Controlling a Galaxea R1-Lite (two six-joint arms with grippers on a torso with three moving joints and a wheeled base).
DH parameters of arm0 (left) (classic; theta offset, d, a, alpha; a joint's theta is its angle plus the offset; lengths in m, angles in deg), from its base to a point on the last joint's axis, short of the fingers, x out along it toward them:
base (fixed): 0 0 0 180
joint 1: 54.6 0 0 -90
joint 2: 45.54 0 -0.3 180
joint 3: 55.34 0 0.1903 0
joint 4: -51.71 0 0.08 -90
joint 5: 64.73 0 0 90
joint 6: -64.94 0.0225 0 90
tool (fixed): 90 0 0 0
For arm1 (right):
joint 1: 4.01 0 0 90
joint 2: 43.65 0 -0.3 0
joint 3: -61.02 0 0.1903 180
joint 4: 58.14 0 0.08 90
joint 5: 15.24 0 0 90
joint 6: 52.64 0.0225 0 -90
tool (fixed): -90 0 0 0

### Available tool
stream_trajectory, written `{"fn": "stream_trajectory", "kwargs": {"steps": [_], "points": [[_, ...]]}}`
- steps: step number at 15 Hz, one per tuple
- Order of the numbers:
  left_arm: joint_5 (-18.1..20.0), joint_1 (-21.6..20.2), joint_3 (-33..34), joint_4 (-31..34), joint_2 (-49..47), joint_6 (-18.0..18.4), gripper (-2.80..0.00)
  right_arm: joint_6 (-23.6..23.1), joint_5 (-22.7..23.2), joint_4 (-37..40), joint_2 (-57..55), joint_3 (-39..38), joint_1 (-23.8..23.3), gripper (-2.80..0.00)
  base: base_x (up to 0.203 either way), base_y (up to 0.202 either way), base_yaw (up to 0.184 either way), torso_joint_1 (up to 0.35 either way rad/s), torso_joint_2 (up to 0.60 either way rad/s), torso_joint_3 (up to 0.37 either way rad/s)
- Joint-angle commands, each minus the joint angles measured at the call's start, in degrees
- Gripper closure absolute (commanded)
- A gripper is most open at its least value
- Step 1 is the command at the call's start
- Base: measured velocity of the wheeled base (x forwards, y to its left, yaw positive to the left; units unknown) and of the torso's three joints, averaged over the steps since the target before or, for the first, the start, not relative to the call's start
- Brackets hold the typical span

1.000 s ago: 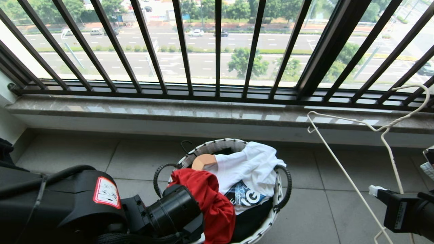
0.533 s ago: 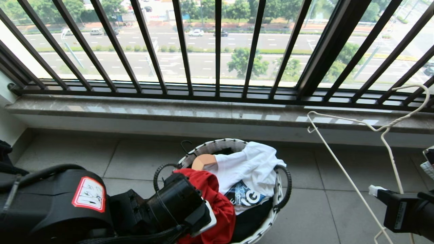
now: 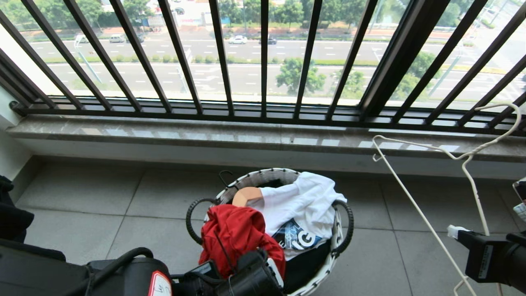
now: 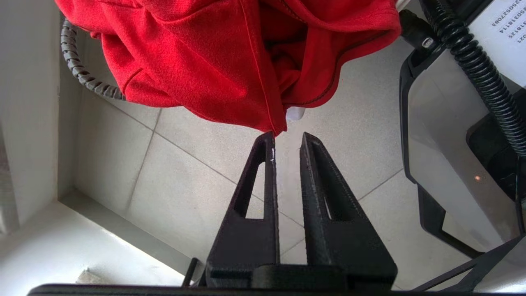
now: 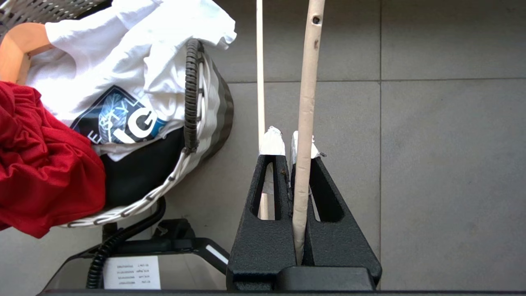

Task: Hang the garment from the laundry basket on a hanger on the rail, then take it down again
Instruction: Pick up clothes from the basket

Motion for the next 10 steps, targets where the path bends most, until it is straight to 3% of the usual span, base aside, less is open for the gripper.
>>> {"fn": "stream_trajectory", "kwargs": {"steps": [1,4,10], "points": [[-2.98,1.14,0.66,-1.72,-1.41,-0.01,-2.8,0.12,-0.16,-0.02,-0.14,-0.06,-0.16,0.0,0.0,0.0,0.0,0.0,0.0,0.0],[-12.88,1.58,2.95,-10.26,-5.47,0.13,-2.8,0.12,-0.16,-0.02,-0.15,-0.06,-0.25,0.0,0.0,0.0,0.0,0.0,0.0,0.0],[-14.04,1.44,3.36,-14.49,-8.42,0.43,-2.8,0.12,-0.16,-0.02,-0.06,-0.06,-0.25,0.0,0.0,0.0,0.0,0.0,0.0,0.0]]}}
